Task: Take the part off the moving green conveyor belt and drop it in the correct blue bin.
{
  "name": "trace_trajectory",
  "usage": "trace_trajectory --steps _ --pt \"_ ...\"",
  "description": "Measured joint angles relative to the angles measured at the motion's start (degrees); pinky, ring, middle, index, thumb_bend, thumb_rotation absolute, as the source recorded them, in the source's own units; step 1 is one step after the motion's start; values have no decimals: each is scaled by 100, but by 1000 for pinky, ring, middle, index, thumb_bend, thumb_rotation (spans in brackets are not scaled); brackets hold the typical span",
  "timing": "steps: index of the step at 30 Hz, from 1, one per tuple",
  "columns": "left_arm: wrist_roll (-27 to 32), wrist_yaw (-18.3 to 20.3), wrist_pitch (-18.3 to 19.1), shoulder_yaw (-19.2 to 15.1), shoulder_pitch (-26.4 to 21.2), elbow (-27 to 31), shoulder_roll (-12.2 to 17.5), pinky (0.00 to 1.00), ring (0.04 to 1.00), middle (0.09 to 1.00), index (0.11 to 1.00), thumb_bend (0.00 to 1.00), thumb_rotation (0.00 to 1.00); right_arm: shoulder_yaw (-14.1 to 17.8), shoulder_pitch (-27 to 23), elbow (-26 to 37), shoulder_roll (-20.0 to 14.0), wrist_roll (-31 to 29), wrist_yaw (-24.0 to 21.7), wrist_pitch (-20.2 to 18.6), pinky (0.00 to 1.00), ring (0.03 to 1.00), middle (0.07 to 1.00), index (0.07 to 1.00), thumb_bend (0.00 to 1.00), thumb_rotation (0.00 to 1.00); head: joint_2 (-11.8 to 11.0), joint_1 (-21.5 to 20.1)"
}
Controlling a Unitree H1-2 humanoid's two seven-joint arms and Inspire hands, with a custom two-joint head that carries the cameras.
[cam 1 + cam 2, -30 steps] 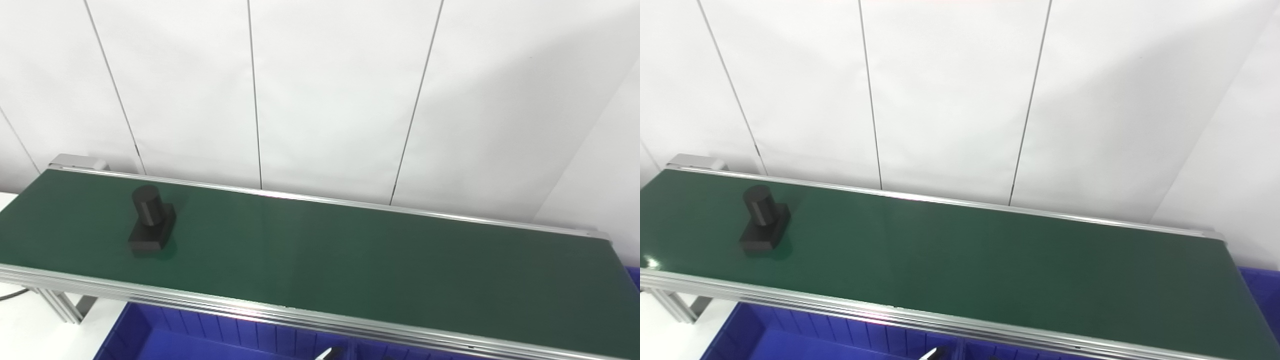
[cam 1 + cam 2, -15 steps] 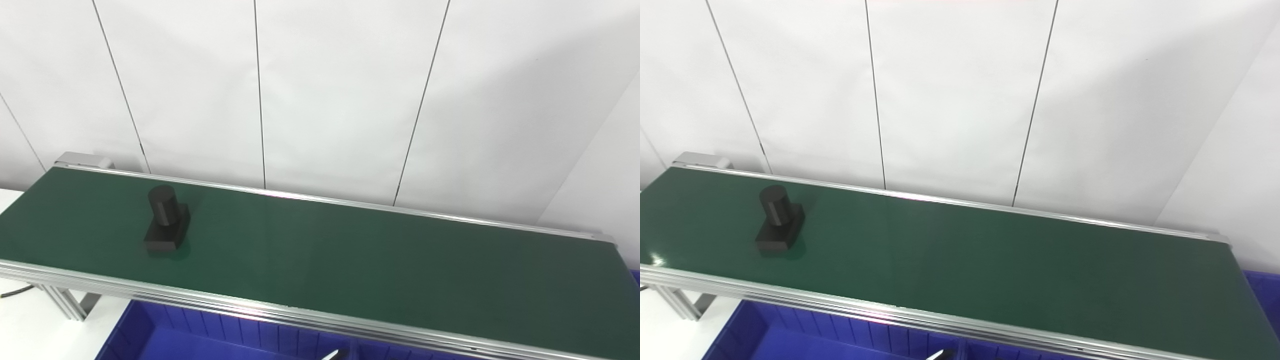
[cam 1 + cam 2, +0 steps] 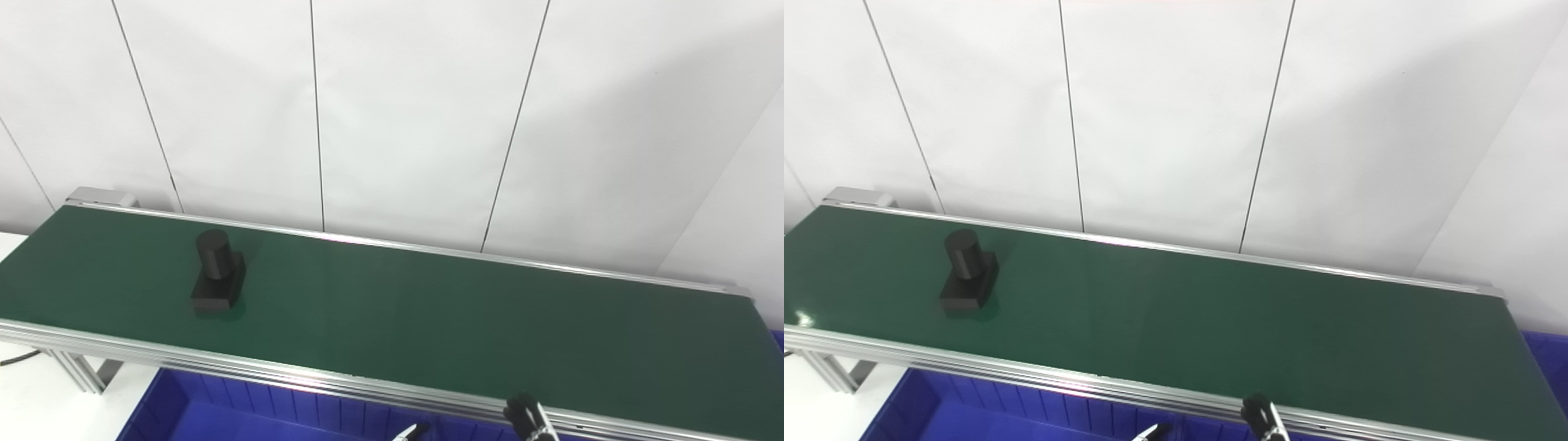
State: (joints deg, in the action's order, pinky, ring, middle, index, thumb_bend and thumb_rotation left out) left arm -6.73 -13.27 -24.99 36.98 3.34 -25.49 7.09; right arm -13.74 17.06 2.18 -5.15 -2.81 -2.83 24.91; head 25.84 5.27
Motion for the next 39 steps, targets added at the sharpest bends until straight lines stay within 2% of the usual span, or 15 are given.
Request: trace_trajectory --steps 7,10,16,19,28,39 --pt "-4 -54 0 58 -23 -65 -2 907 945 964 935 958 834 225 -194 75 176 49 -207 0 925 905 918 945 954 970 -26 17" --pt "2 -53 0 60 -54 -143 -11 903 944 962 935 960 831 254 -454 20 238 208 -209 0 939 908 922 948 937 972 -35 9" --pt "0 -55 0 88 -90 -169 -7 909 943 962 934 967 833 351 -1075 -302 312 254 -207 0 959 919 905 932 972 956 -53 -26" --pt "0 -55 0 101 -122 -175 -6 903 941 961 934 959 827 468 -1401 -459 314 276 -175 0 948 913 904 932 938 949 -53 -26" --pt "0 -108 0 179 -153 -191 -6 912 950 967 939 962 820 747 -2123 -939 260 267 -168 0 870 878 901 927 831 874 -70 9" --pt "-1 -112 0 196 -185 -250 -33 910 952 966 938 969 825 871 -2888 -1631 264 703 92 0 841 855 892 906 818 721 -97 61"
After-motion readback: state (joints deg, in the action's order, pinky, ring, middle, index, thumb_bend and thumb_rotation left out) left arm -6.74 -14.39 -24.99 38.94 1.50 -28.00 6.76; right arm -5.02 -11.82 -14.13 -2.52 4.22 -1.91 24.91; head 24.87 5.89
